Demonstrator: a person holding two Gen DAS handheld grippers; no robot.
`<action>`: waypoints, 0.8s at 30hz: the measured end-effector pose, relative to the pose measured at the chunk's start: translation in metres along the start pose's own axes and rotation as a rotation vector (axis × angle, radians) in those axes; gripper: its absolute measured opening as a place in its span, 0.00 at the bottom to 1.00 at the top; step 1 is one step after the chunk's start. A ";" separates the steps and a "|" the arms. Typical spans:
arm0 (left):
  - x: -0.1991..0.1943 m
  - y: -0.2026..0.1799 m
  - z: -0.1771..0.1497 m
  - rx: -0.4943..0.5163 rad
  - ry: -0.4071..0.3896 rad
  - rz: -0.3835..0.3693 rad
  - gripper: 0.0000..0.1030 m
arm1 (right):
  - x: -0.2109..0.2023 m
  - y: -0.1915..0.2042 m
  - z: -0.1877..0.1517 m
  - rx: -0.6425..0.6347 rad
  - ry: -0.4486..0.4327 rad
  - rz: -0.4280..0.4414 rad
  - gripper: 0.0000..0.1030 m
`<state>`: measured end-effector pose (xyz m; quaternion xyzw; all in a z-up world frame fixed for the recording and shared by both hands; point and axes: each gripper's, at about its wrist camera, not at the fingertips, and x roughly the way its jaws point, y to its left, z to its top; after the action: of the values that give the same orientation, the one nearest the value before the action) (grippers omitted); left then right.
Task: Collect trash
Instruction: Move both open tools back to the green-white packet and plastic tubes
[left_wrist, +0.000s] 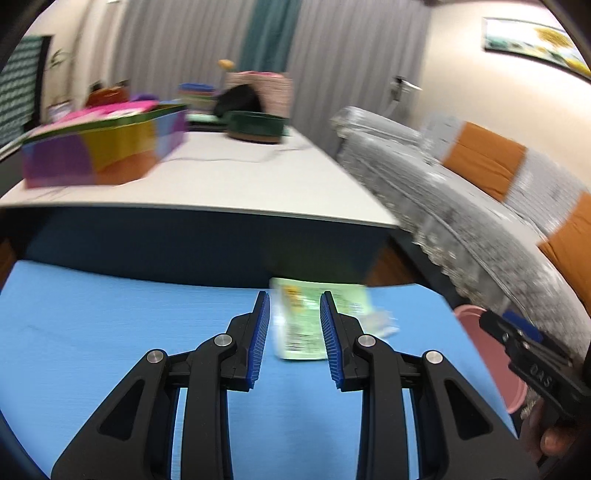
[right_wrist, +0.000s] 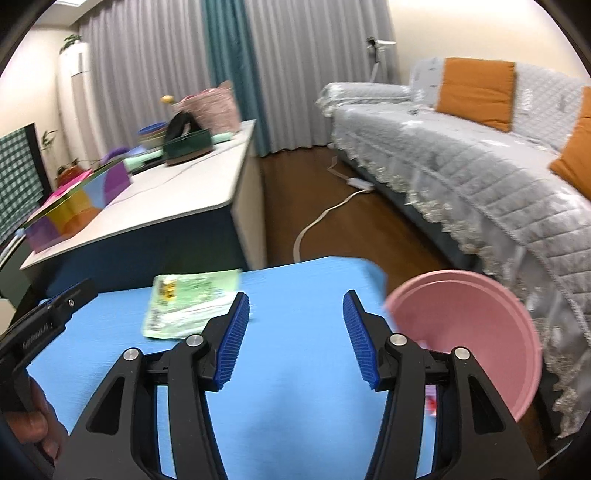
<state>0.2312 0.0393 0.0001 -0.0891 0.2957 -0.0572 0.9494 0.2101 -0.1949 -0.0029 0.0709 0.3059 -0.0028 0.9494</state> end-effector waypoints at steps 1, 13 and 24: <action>0.000 0.006 0.000 -0.008 -0.001 0.011 0.28 | 0.005 0.008 -0.001 -0.001 0.009 0.018 0.55; 0.006 0.055 0.004 -0.015 -0.002 0.081 0.28 | 0.063 0.087 -0.007 -0.034 0.089 0.085 0.72; 0.025 0.050 0.000 -0.022 0.008 0.019 0.28 | 0.089 0.099 -0.015 -0.071 0.156 0.014 0.57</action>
<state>0.2543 0.0839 -0.0241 -0.0966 0.3008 -0.0455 0.9477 0.2780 -0.0913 -0.0536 0.0394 0.3783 0.0200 0.9246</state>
